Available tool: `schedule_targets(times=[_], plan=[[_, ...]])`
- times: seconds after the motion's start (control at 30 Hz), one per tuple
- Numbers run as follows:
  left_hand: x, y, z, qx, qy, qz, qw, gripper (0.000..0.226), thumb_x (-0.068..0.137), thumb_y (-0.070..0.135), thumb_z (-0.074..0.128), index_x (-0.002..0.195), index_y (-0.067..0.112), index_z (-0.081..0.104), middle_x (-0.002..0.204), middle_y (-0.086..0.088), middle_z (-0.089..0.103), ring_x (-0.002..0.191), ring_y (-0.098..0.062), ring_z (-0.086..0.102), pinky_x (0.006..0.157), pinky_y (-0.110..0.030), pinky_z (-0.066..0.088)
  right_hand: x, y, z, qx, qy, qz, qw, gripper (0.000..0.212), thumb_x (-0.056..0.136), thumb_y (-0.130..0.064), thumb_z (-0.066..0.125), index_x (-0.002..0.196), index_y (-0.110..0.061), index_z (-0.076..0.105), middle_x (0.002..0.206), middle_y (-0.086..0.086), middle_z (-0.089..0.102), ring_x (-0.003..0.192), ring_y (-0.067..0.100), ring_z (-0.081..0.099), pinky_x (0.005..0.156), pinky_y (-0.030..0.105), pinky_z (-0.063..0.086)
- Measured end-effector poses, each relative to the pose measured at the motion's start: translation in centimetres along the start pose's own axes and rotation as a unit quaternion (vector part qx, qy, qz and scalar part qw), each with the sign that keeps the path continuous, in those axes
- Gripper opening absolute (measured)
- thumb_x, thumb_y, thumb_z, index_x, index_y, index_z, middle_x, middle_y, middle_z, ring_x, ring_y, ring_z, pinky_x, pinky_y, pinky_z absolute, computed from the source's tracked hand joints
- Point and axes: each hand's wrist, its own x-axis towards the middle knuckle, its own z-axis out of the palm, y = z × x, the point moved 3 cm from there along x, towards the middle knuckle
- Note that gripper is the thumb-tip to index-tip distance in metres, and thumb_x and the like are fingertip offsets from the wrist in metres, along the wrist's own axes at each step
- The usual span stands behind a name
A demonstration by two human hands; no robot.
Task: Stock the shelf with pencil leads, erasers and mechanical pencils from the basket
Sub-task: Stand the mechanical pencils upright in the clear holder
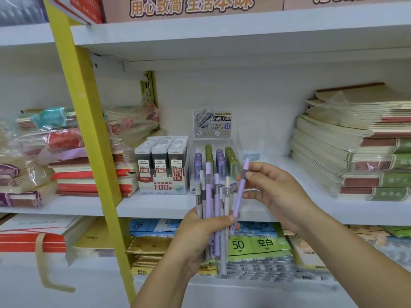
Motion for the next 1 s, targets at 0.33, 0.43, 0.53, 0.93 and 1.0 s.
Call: schedule_targets(times=[0.33, 0.43, 0.53, 0.93, 1.0], plan=[[0.5, 2.2, 0.0, -0.072, 0.052, 0.037, 0.995, 0.04, 0.075, 0.008, 0.081, 0.111, 0.001, 0.066, 0.092, -0.014, 0.078, 0.084, -0.025, 0.076, 0.06, -0.03, 0.06, 1.9, -6.2, -1.5, -0.099, 0.095, -0.154, 0.978, 0.04, 0.083, -0.006, 0.065, 0.11, -0.033, 0.053, 0.09, 0.007, 0.075, 0.083, 0.019, 0.073, 0.067, 0.025, 0.058], [1.1, 3.4, -0.1, -0.09, 0.071, 0.065, 0.991, 0.052, 0.064, 0.018, 0.083, 0.11, 0.0, 0.067, 0.091, -0.012, 0.078, 0.081, -0.023, 0.077, 0.057, -0.029, 0.059, 4.7, -9.7, -2.9, -0.194, 0.124, -0.237, 0.944, 0.042, 0.088, 0.001, 0.062, 0.1, -0.037, 0.049, 0.083, 0.008, 0.073, 0.082, 0.017, 0.072, 0.064, 0.025, 0.057], [1.7, 4.1, -0.3, -0.111, 0.089, 0.085, 0.986, 0.062, 0.057, 0.022, 0.081, 0.11, -0.005, 0.066, 0.087, -0.015, 0.078, 0.076, -0.021, 0.076, 0.058, -0.025, 0.058, 8.4, -10.0, -3.8, -0.301, 0.135, -0.233, 0.915, 0.037, 0.085, -0.004, 0.065, 0.094, -0.031, 0.042, 0.085, 0.009, 0.07, 0.077, 0.021, 0.071, 0.064, 0.03, 0.06], [4.2, 4.2, 0.2, -0.125, 0.117, 0.089, 0.981, 0.042, 0.052, 0.025, 0.083, 0.088, 0.004, 0.078, 0.083, -0.018, 0.077, 0.073, -0.022, 0.075, 0.061, -0.029, 0.06, 17.8, -5.2, -4.8, -0.492, 0.042, -0.179, 0.851, 0.032, 0.085, -0.006, 0.062, 0.096, -0.023, 0.037, 0.078, 0.009, 0.067, 0.063, 0.012, 0.066, 0.067, 0.033, 0.057], [4.0, 4.1, 0.2, -0.132, 0.129, 0.092, 0.978, 0.045, 0.055, 0.022, 0.081, 0.094, 0.001, 0.076, 0.082, -0.017, 0.077, 0.072, -0.021, 0.075, 0.06, -0.028, 0.06, 18.1, -4.9, -4.7, -0.502, 0.033, -0.174, 0.847, 0.031, 0.086, -0.006, 0.061, 0.096, -0.021, 0.037, 0.079, 0.011, 0.067, 0.062, 0.01, 0.066, 0.064, 0.029, 0.055]])
